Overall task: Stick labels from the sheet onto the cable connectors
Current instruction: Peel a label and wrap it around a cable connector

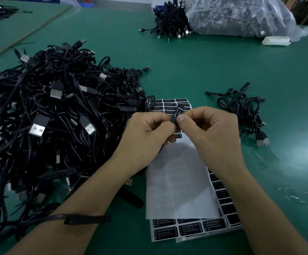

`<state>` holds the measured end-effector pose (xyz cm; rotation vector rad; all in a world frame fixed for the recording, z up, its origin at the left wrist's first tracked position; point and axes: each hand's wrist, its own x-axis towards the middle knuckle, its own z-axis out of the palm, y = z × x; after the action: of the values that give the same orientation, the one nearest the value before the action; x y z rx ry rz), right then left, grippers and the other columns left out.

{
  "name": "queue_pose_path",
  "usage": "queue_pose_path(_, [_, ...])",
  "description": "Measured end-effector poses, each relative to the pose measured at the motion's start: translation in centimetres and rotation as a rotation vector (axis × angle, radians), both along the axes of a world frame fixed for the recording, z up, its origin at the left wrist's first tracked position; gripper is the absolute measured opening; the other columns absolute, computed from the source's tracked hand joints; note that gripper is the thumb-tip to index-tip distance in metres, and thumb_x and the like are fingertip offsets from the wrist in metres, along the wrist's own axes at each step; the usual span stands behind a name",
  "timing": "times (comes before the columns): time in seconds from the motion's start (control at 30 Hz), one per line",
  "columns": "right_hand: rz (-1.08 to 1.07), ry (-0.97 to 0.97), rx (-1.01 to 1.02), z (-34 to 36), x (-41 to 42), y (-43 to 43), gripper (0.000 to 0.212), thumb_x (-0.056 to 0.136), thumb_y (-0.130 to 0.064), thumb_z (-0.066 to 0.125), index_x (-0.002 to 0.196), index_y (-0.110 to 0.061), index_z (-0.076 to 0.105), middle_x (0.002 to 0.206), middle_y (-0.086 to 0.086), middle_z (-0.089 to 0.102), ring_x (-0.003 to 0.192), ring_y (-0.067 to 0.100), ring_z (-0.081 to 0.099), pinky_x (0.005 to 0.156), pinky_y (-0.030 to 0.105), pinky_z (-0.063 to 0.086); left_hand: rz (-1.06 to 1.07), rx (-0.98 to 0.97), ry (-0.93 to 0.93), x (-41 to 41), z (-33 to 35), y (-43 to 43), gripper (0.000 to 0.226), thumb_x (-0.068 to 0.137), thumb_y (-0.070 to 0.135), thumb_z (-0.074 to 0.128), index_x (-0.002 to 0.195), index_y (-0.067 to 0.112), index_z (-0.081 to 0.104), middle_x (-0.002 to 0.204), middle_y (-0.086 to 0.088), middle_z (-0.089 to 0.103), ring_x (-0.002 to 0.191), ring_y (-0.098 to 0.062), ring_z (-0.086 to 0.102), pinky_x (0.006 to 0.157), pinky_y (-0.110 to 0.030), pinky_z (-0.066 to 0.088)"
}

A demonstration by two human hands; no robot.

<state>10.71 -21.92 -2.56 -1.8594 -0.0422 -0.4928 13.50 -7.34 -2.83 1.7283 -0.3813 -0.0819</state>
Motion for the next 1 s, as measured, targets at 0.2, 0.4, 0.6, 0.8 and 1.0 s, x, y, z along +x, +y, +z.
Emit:
queue_pose_path(0.2, [-0.016,-0.004,-0.002,-0.05,-0.05,0.06,0.022,0.085,-0.010,0.073,0.070,-0.026,0.072,0.064,-0.011,0.071,0.055,-0.003,0.058,0.055,0.011,0.045,0.007,-0.017,0.000,-0.04,-0.03,-0.11,0.038,0.091,-0.003,0.059,0.061,0.018,0.069,0.055,0.004,0.065,0.051,-0.004,0.053,0.052,-0.019,0.044])
queue_pose_path(0.4, [-0.045,-0.028,-0.010,-0.07,-0.05,0.10,0.020,0.081,-0.014,0.075,0.067,-0.028,0.071,0.062,-0.011,0.069,0.052,-0.002,0.057,0.053,0.012,0.044,-0.005,-0.034,-0.021,-0.03,-0.26,-0.01,0.029,0.087,0.005,0.059,0.064,0.016,0.071,0.056,0.005,0.066,0.052,-0.004,0.054,0.053,-0.020,0.045])
queue_pose_path(0.6, [-0.069,-0.043,-0.010,-0.05,-0.05,0.02,0.014,0.079,-0.020,0.082,0.070,-0.025,0.073,0.064,-0.010,0.071,0.057,0.007,0.065,0.056,0.017,0.050,-0.020,-0.050,-0.017,0.05,-0.39,0.11,0.027,0.092,0.002,0.060,0.070,0.010,0.073,0.057,0.004,0.066,0.054,-0.006,0.054,0.054,-0.023,0.045])
queue_pose_path(0.8, [-0.038,-0.040,0.031,0.11,-0.08,-0.02,0.009,0.080,-0.021,0.083,0.076,-0.022,0.075,0.068,-0.008,0.074,0.062,0.011,0.070,0.061,0.020,0.055,-0.030,-0.049,-0.028,0.05,-0.25,0.16,0.033,0.094,0.002,0.060,0.069,0.021,0.073,0.057,0.005,0.066,0.053,-0.004,0.054,0.055,-0.020,0.045])
queue_pose_path(1.0, [-0.073,-0.057,0.070,-0.08,0.02,-0.22,0.027,0.076,-0.022,0.087,0.090,-0.032,0.065,0.071,-0.005,0.071,0.063,0.011,0.065,0.061,0.021,0.052,-0.044,-0.053,-0.020,0.10,-0.46,0.12,0.029,0.095,0.001,0.059,0.073,0.012,0.073,0.057,0.005,0.065,0.053,-0.003,0.052,0.054,-0.016,0.044])
